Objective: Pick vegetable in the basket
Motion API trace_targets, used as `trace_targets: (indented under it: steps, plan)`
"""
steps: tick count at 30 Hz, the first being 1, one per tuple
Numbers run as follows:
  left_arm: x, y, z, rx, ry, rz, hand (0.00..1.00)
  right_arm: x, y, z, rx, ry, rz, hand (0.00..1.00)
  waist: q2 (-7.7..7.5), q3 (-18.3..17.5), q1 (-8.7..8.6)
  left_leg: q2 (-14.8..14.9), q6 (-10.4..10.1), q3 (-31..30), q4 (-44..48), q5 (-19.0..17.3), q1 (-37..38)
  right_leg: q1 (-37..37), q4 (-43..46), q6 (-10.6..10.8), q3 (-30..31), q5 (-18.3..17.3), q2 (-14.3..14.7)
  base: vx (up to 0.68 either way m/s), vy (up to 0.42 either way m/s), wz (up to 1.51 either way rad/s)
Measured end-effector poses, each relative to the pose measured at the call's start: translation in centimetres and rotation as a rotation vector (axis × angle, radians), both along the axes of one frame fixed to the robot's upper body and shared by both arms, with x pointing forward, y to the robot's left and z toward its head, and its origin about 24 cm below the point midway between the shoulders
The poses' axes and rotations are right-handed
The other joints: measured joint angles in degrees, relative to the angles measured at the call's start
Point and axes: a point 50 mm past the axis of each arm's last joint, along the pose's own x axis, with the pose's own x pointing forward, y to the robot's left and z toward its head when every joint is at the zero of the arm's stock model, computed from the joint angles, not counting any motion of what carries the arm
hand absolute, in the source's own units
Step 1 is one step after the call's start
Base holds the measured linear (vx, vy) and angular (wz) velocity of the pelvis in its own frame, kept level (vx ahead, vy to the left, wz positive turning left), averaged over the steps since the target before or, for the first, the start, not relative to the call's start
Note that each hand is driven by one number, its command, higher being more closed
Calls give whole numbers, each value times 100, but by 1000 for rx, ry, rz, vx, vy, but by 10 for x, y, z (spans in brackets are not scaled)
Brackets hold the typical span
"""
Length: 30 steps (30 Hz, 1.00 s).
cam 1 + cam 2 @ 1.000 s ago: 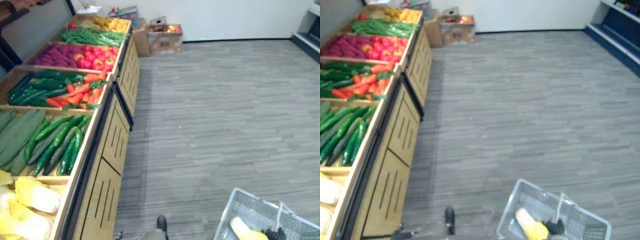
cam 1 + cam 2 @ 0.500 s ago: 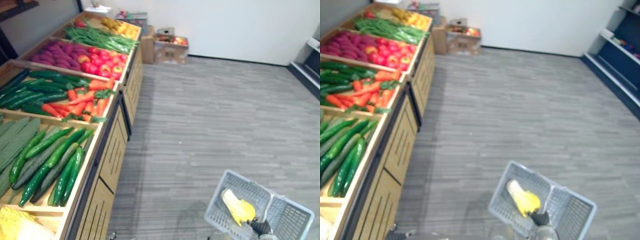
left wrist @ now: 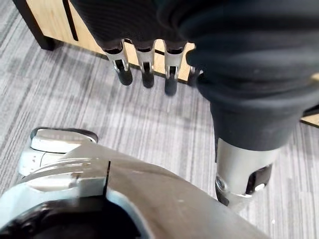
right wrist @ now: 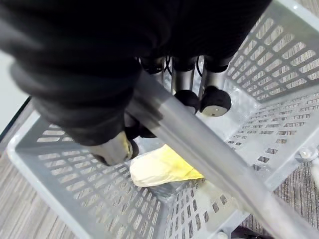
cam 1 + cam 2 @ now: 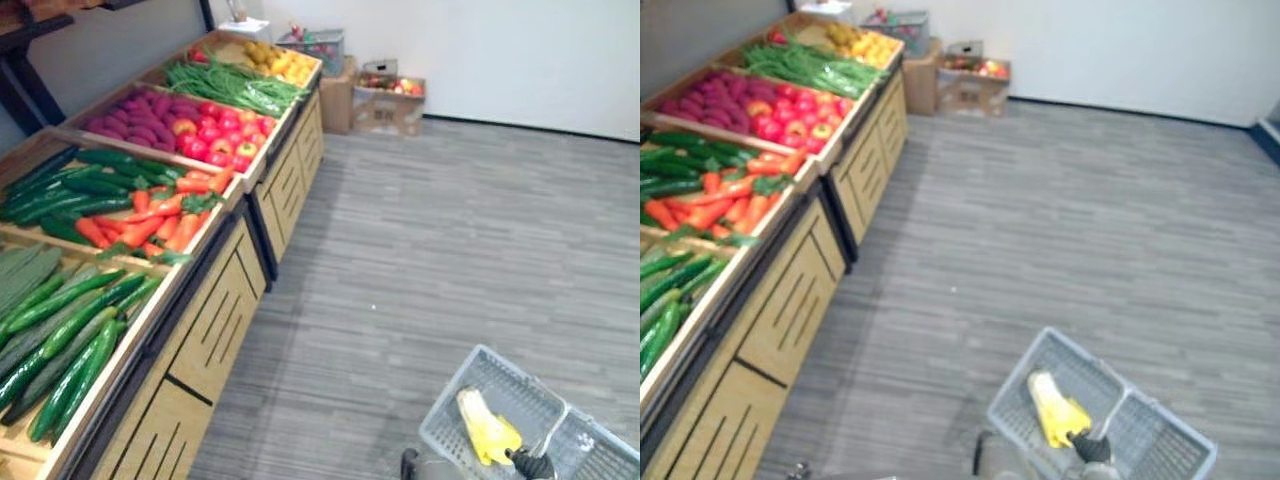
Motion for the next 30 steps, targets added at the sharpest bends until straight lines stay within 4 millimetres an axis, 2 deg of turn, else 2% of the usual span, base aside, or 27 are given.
trace_targets:
  steps: [2,5,6,7,8,9,10,11,12,13,14,15,16,18,19,20,22,24,25,26,27,28,30]
  plan:
    - [4,0,1,1,-13,9,0,-15,0,-5,10,51,-27,100,-3,-13,-76,38,15,-337,521,344,-319,320,-24,-117,-372,-224,-40,314,-332,105]
    - [11,6,2,16,-32,38,0,-35,1,-9,22,102,-75,100,-125,51,-64,135,26,-131,1972,1095,-1111,1003,-431,-262,-899,-337,-116,230,-270,90]
    - [10,7,3,24,-34,59,0,-42,-1,-10,18,124,-82,100,-163,73,-33,218,10,293,2618,857,-1423,1362,-670,-285,-1067,-333,-125,202,-202,78]
    - [10,8,3,37,-34,68,0,-45,-4,-10,8,141,-90,100,-199,83,2,189,4,744,2900,433,-1599,1652,-890,-296,-1125,-326,-135,196,-183,54]
    - [9,8,3,41,-31,71,0,-46,-5,-10,3,145,-90,100,-208,79,24,103,-17,968,2840,234,-1648,1749,-996,-310,-1162,-311,-152,157,-130,30]
    - [8,9,3,48,-28,75,0,-44,-7,-9,-2,141,-88,100,-214,81,55,-113,9,1266,2395,19,-1745,1879,-1170,-285,-1225,-286,-176,136,-58,13]
    - [7,9,3,50,-20,76,0,-41,-8,-9,-2,134,-90,100,-222,82,75,-333,39,1466,1607,25,-1787,1960,-1292,-267,-1261,-276,-188,99,-29,9]
    - [7,8,3,51,-19,76,0,-40,-7,-9,-1,131,-93,100,-223,83,78,-425,69,1535,1164,79,-1788,1989,-1344,-263,-1270,-275,-190,136,25,8]
    - [6,8,2,54,-16,75,0,-39,-6,-9,3,127,-94,100,-225,85,74,-616,150,1601,222,336,-1783,2063,-1469,-241,-1299,-269,-189,116,46,-4]
    - [3,9,2,57,-7,76,0,-37,-2,-10,12,123,-93,100,-270,73,118,-752,189,1574,-234,924,-1742,2140,-1644,-212,-1256,-256,-217,231,95,-1]
    - [3,9,2,62,-4,77,0,-34,1,-11,18,117,-88,100,-282,72,122,-782,199,1581,-303,1068,-1749,2184,-1741,-173,-1250,-234,-224,259,124,2]
    - [5,10,2,68,-3,75,0,-28,6,-12,33,102,-88,100,-365,104,95,-924,261,1570,-338,1067,-1820,2185,-1904,-69,-1227,-170,-297,271,128,10]
    - [5,11,2,71,-1,73,0,-24,8,-12,38,92,-85,100,-336,107,95,-967,322,1585,-297,1042,-1853,2182,-1925,4,-1217,-124,-338,267,133,0]
    - [8,13,3,88,0,48,0,-10,12,-11,46,69,-51,100,-435,176,110,-1099,508,1787,-115,892,-1803,2168,-1912,141,-894,-35,-515,262,163,-24]
    - [8,16,3,98,9,17,0,-2,14,-10,44,53,-24,100,-441,179,143,-1187,566,1898,-140,732,-1599,2106,-1557,148,-549,-32,-637,244,196,-27]
    - [8,15,3,98,10,10,0,-1,14,-10,43,49,-21,100,-430,179,150,-1195,574,1914,-143,695,-1547,2064,-1414,148,-468,-32,-651,292,274,-38]
    - [9,13,3,97,13,-25,0,7,17,-9,40,28,3,100,-383,168,239,-1232,605,2087,-354,477,-1111,1403,252,184,50,12,-751,154,172,-38]
    - [7,16,3,107,24,-65,0,6,20,-9,45,31,26,100,-452,187,182,-1346,661,2054,-441,236,-719,778,1946,290,468,526,-847,162,150,6]
    - [7,17,4,110,27,-77,0,3,21,-10,45,36,31,100,-503,180,141,-1348,678,1995,-445,121,-530,570,2466,280,570,494,-838,191,100,26]
    - [7,18,4,111,28,-80,0,3,21,-10,43,35,31,100,-513,182,137,-1347,670,1962,-449,68,-450,465,2603,192,533,421,-834,232,46,22]
    - [7,18,4,110,28,-85,0,5,20,-8,38,20,33,100,-510,181,100,-1333,660,1900,-475,-6,-339,275,2611,94,367,117,-853,294,-10,28]
    - [8,18,4,109,26,-85,0,6,19,-8,35,12,35,100,-486,179,64,-1290,664,1821,-560,-29,-226,155,2292,35,164,-48,-856,248,-17,31]
    - [11,16,4,103,19,-79,0,8,18,-7,32,5,33,100,-428,188,50,-1151,586,1710,-618,-123,-49,36,1417,-35,-24,-90,-778,336,-117,34]
